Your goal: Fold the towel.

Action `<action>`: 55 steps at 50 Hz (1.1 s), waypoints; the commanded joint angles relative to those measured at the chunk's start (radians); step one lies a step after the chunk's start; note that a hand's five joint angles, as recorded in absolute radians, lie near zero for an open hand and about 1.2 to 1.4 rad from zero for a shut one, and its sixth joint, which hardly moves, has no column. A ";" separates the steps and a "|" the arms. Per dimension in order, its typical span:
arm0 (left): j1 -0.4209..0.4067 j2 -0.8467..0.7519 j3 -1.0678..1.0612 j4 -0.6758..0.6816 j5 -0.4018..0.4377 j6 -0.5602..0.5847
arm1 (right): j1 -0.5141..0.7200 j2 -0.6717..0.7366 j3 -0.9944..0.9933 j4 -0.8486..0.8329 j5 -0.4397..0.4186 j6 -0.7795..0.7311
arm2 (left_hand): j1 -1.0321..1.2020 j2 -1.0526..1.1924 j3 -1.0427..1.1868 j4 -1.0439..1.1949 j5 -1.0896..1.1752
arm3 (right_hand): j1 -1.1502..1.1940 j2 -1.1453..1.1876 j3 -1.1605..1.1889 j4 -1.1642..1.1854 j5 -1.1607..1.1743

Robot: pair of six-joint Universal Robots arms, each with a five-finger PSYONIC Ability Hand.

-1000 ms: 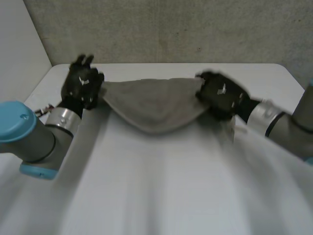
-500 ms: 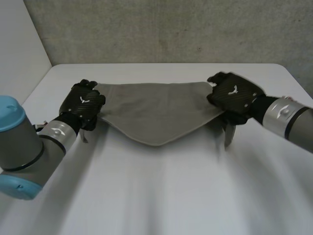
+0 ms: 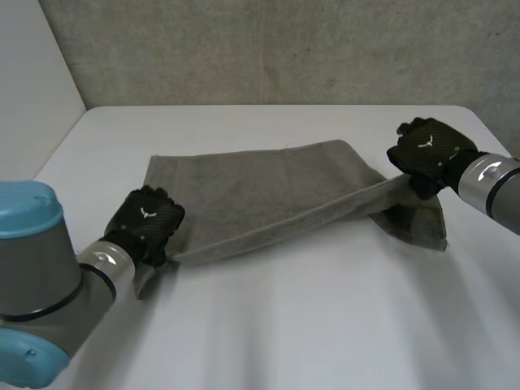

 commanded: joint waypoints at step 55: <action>-0.006 0.150 -0.030 0.029 -0.066 -0.006 | -0.040 -0.045 0.413 -0.342 0.093 0.340 | 0.818 0.813 -0.038 -0.047 0.842 | -0.860 -0.899 0.016 0.029 -0.907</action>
